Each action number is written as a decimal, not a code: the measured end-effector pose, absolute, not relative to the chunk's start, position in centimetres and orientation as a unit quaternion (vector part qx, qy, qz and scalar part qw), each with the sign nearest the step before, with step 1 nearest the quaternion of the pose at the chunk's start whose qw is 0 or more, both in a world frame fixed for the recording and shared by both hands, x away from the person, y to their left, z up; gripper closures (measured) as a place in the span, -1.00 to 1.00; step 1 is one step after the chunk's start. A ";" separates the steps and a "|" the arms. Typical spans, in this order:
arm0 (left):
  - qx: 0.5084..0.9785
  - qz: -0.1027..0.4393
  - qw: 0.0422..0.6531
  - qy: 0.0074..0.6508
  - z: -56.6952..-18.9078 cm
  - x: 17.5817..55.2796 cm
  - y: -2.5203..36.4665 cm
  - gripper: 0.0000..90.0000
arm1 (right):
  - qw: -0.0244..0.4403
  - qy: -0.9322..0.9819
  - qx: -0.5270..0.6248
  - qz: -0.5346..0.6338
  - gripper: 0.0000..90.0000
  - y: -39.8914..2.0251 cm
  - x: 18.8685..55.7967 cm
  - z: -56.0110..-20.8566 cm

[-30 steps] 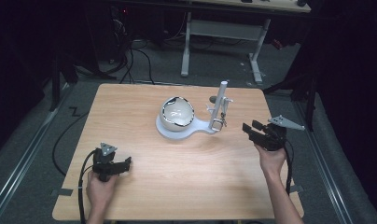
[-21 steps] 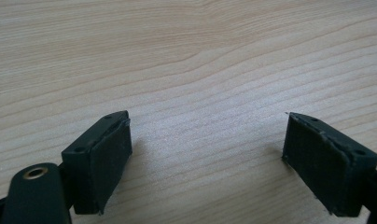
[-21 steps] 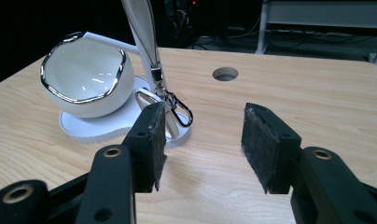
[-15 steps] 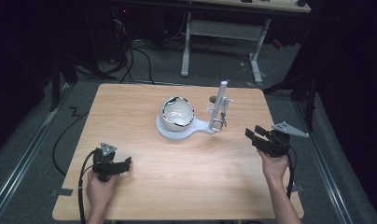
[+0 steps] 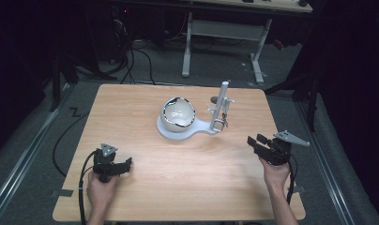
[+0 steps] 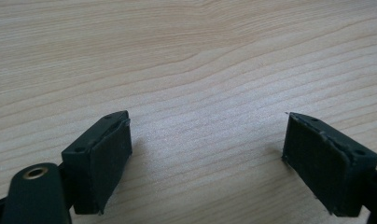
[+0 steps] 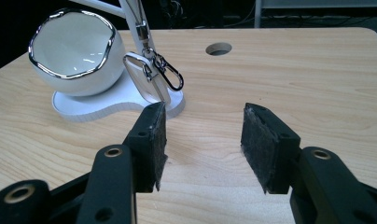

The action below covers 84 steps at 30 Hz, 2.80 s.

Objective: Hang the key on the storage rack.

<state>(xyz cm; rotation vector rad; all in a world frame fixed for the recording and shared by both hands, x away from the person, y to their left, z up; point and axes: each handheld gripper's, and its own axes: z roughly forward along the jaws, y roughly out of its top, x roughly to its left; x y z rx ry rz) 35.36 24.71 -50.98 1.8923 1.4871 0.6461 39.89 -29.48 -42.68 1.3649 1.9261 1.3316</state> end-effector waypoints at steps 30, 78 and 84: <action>0.719 0.246 0.319 0.566 -51.0 35.4 24.7 -0.65 | 0.210 0.708 0.509 0.441 0.11 -29.2 39.8 -46.2; 0.720 0.246 0.319 0.566 -51.0 35.4 24.7 -0.65 | 0.246 0.743 0.517 0.347 0.01 -27.3 41.9 -50.3; 0.720 0.246 0.319 0.566 -51.0 35.4 24.7 -0.65 | 0.251 0.742 0.519 0.343 0.01 -27.3 42.0 -50.3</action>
